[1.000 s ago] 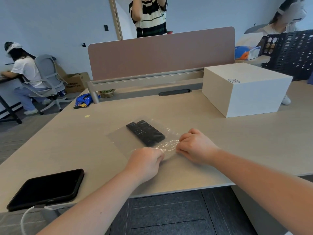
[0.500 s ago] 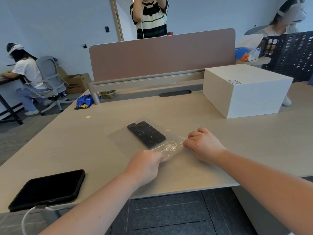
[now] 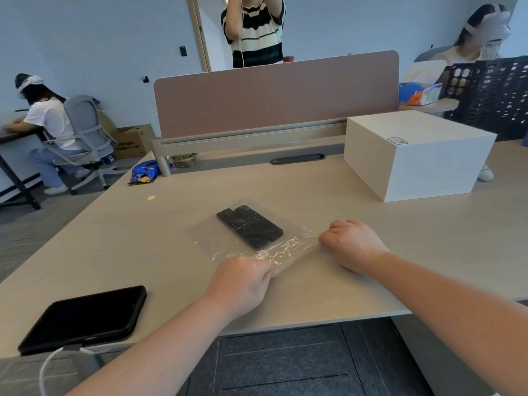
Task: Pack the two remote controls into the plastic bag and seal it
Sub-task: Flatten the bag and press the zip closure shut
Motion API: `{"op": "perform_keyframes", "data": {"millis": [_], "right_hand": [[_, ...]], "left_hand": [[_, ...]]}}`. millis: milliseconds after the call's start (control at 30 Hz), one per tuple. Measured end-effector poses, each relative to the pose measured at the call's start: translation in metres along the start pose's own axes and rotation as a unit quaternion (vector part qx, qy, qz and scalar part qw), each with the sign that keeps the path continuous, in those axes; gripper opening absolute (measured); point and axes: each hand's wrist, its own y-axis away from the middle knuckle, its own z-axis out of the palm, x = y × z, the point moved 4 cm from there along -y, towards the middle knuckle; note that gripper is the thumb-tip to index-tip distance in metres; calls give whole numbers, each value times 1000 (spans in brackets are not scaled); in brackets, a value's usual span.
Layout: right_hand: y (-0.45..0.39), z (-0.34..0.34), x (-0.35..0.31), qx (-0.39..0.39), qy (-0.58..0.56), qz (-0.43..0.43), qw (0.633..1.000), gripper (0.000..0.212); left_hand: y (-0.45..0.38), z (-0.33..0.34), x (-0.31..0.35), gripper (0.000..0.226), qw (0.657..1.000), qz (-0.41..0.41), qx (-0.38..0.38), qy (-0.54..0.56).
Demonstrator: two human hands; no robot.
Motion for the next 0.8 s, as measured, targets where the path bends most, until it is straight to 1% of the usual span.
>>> {"op": "perform_keyframes", "data": {"millis": [133,167,233,267,300,367,433,500,533,600,633,667,700,733,800], "right_hand": [[12,-7,22,-68,-46,103,991,30],[15,-8,26,-78,-53,115,989,29],[19,-10,27,-81,-62,117,988,26],[18,-12,23,-67,-77,111,989,26],[18,-15,16,-32,-105,93,990,25],[16,-23,-4,53,-144,20,988,29],[14,-31,-23,88,-146,-50,984,33],[10,-33,-32,85,-131,-93,983,38],[9,-33,-34,83,-122,-110,983,38],[7,-28,-34,71,-99,-134,984,31],[6,-25,-32,65,-84,-133,985,23],[7,-21,-29,64,-64,-130,987,9],[7,-19,-26,64,-46,-117,990,8],[7,-14,-23,62,-41,-107,991,16],[10,-10,-18,72,-46,-79,993,10]], "left_hand": [[13,1,-19,53,1000,-13,15,-16],[16,1,-24,51,1000,-13,18,-14],[18,1,-27,40,999,-3,34,-18],[18,1,-26,38,999,1,39,-22],[17,2,-24,40,999,0,34,-20],[16,4,-21,44,1000,-3,25,-7],[15,3,-18,45,999,-2,32,-2],[16,0,-17,42,999,1,45,-6],[16,-1,-16,36,999,1,51,-11],[17,-4,-17,27,998,-7,60,-12],[18,-5,-18,26,998,-12,63,-6],[17,-6,-18,26,998,-17,64,1],[18,-6,-19,27,998,-20,64,8],[18,-6,-20,30,998,-23,58,14],[19,-5,-20,40,998,-27,52,21]]}}
